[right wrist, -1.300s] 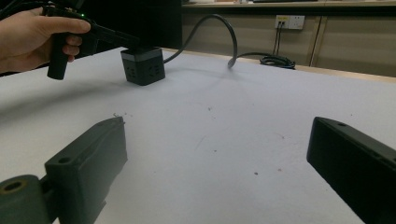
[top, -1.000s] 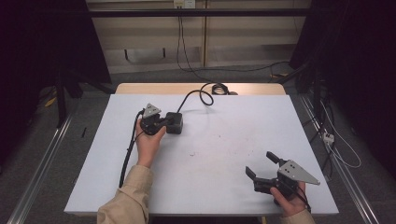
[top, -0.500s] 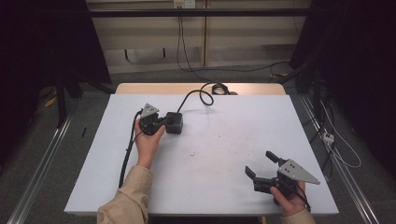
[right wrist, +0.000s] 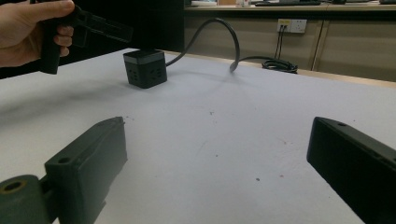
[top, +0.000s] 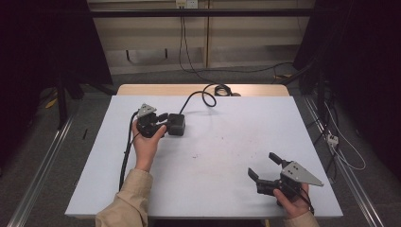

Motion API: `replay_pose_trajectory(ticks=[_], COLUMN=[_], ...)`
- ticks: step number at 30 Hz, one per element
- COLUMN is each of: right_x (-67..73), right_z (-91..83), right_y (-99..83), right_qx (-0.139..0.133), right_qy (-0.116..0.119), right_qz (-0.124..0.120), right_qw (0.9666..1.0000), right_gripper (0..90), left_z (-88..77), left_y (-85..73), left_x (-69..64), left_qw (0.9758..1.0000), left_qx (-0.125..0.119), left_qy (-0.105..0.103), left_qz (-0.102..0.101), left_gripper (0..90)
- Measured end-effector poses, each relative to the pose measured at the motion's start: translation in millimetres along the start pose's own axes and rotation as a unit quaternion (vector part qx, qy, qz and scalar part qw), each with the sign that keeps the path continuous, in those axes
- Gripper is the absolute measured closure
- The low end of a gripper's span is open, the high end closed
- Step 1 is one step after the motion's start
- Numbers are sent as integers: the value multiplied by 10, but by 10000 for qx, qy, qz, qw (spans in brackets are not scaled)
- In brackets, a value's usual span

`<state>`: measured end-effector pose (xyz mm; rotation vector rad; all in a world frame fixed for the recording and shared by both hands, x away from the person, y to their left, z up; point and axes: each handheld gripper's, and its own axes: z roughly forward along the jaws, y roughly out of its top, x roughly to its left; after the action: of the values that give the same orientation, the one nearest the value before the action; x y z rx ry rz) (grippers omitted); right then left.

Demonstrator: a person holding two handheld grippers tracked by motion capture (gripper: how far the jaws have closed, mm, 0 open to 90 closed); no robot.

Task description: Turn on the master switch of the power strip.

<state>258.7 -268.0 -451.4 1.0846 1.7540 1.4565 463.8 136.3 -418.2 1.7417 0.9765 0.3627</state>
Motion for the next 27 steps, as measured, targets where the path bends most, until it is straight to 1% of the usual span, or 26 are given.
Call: replay_pose_trajectory(ticks=[2, 3, 5, 7, 8, 9, 12, 16, 17, 20, 21, 22, 23, 27], right_x=[0, 1, 3, 4, 4, 4, 6, 15, 16, 12, 10, 7, 6, 8], right_z=[6, 6, 2, -4, -6, -7, -8, -6, -6, -4, -4, -5, -6, -7], right_y=[0, 1, 1, 2, 3, 3, 4, 5, 5, 4, 4, 5, 5, 7], right_qx=[3, -1, 3, -3, -5, -5, -4, 3, 8, 5, -3, 3, 1, -8], right_qy=[9, 13, 18, 19, 16, 11, 10, 15, 18, 11, 7, 2, 1, -3], right_qz=[0, 0, -4, -11, -10, -13, -23, -38, -39, -46, -45, -41, -28, -21], right_qw=[10000, 10000, 10000, 10000, 10000, 10000, 10000, 10000, 10000, 10000, 10000, 10000, 10000, 10000], right_gripper=[47, 47, 47, 47, 47, 47, 47, 47, 47, 47, 47, 47, 47, 47], left_z=[-37, -57, -96, -136, -162, -185, -240, -311, -328, -389, -415, -438, -464, -545], left_y=[4, 2, -2, -6, -12, -21, -54, -93, -105, -141, -152, -164, -176, -236], left_x=[-13, -16, -13, -12, -14, -19, -26, -32, -39, -47, -45, -50, -47, -49], left_qw=[10000, 10000, 10000, 9999, 9999, 9999, 9998, 9998, 9998, 9998, 9997, 9997, 9996, 9996], left_qx=[10, 15, 73, 139, 125, 83, 145, 173, 149, 165, 170, 152, 146, 155], left_qy=[-32, -37, -46, -47, -43, -58, -71, -49, -73, -57, -52, -60, -74, -123], left_qz=[52, 64, 27, 44, 75, 55, 73, 120, 80, 135, 183, 167, 209, 224], left_gripper=[405, 388, 341, 291, 275, 268, 219, 189, 177, 157, 147, 145, 143, 127])
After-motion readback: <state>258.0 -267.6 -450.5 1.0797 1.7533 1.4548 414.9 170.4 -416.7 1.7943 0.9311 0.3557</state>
